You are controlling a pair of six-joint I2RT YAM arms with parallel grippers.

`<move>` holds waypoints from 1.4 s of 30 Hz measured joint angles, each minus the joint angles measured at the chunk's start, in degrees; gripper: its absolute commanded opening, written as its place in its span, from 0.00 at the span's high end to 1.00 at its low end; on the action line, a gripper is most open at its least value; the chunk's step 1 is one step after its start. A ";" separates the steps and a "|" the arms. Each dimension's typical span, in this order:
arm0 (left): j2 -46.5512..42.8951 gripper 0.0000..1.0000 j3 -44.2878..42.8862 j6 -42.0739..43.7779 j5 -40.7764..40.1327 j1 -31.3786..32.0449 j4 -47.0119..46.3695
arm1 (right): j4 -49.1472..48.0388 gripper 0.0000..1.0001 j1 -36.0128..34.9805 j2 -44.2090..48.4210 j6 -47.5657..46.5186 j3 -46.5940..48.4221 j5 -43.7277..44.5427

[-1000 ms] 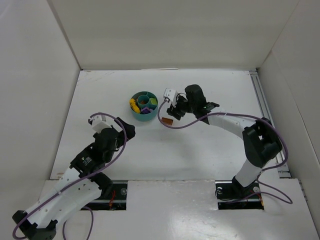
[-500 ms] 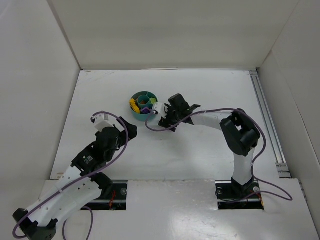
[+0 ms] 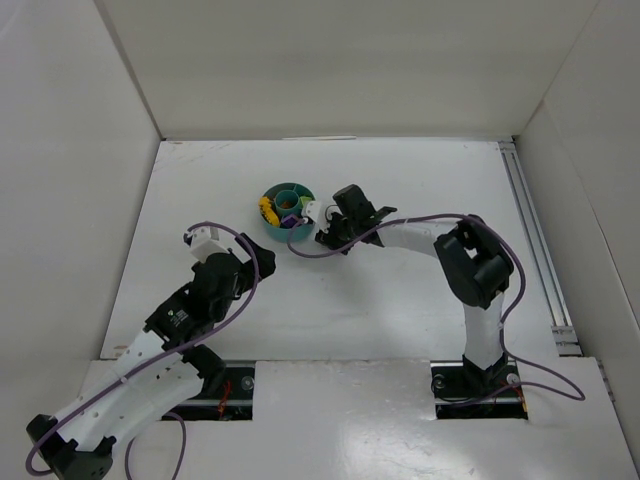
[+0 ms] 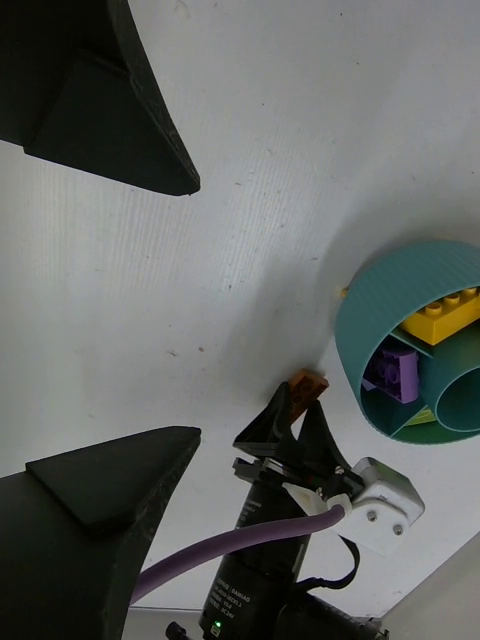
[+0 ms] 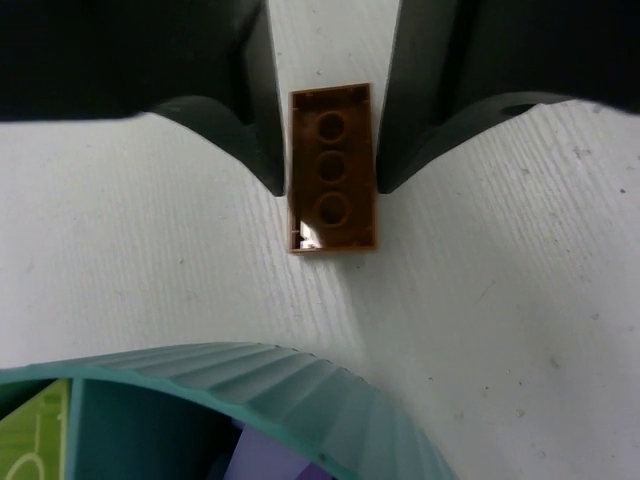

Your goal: Sort the legos into containers by color

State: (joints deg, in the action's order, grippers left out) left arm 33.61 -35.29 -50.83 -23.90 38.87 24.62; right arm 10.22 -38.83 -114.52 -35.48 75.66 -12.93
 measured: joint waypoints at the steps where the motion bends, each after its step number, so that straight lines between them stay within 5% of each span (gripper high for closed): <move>1: 0.00 0.01 0.00 0.00 0.00 0.02 0.00 | 0.00 0.61 0.00 -0.07 0.02 0.02 -0.35; 6: 0.00 0.01 0.00 0.00 0.00 0.02 -0.02 | -0.35 0.70 0.02 -0.24 0.59 0.04 -1.75; 25: -0.98 0.01 0.00 0.02 -0.04 0.00 0.00 | -8.98 0.72 0.02 12.46 2.67 1.55 -8.81; 35: -0.74 0.01 -0.44 0.00 -0.33 0.02 0.39 | -27.15 0.71 0.02 3.23 9.62 9.66 -18.71; 42: 0.70 0.01 -0.85 -0.02 -0.63 0.02 0.96 | -31.19 0.71 0.02 -4.24 12.59 13.16 -21.57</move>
State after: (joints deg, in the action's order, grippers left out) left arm 34.30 -36.14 -50.85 -24.53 38.89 25.58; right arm -20.97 -38.81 -118.76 -22.90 88.82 -34.50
